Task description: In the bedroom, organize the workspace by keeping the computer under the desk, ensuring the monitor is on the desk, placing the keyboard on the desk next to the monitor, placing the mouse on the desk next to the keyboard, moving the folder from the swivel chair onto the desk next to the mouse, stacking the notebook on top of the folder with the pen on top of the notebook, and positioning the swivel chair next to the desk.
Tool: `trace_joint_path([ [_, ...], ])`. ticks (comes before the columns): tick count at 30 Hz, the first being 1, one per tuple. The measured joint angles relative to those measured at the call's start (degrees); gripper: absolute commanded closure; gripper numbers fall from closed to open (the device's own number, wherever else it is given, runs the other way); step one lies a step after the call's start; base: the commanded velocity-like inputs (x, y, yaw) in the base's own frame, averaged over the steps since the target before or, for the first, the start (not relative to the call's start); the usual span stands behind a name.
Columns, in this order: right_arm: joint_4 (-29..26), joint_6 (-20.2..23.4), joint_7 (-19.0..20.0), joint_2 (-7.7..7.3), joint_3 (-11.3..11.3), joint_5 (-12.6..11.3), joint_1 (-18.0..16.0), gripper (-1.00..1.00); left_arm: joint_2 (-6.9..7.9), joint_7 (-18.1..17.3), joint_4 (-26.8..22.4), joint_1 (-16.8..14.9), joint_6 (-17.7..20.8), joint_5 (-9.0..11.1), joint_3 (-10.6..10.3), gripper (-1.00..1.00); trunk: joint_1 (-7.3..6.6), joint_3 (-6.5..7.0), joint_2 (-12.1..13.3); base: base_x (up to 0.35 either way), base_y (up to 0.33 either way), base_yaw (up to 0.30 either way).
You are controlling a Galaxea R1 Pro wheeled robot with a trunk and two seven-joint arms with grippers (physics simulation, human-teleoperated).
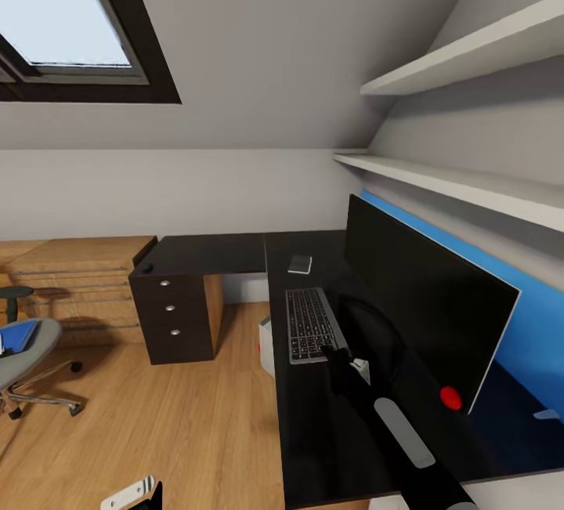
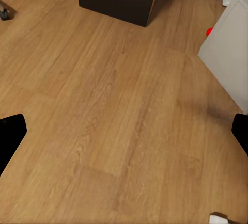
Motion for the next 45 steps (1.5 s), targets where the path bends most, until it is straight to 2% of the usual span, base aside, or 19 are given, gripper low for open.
trace_joint_path([
  [11,0.0,0.0,0.0,-0.04,0.0,0.0,0.0,1.00,0.01,0.0,0.0,0.0,0.0,0.0,0.0,-1.00,2.42,-1.98,-4.4,0.000,0.000,0.000],
  [15,0.0,-0.1,0.0,-0.59,0.0,-0.1,0.0,1.00,0.02,0.0,0.0,0.0,0.0,0.0,0.0,-1.00,3.30,-2.70,-6.0,0.000,0.000,0.000],
  [45,0.2,-0.1,-0.1,-0.65,0.0,0.0,0.0,1.00,0.02,-0.1,0.0,0.0,0.0,0.0,0.0,-1.00,9.67,-7.91,-17.7,0.000,0.000,0.000],
])
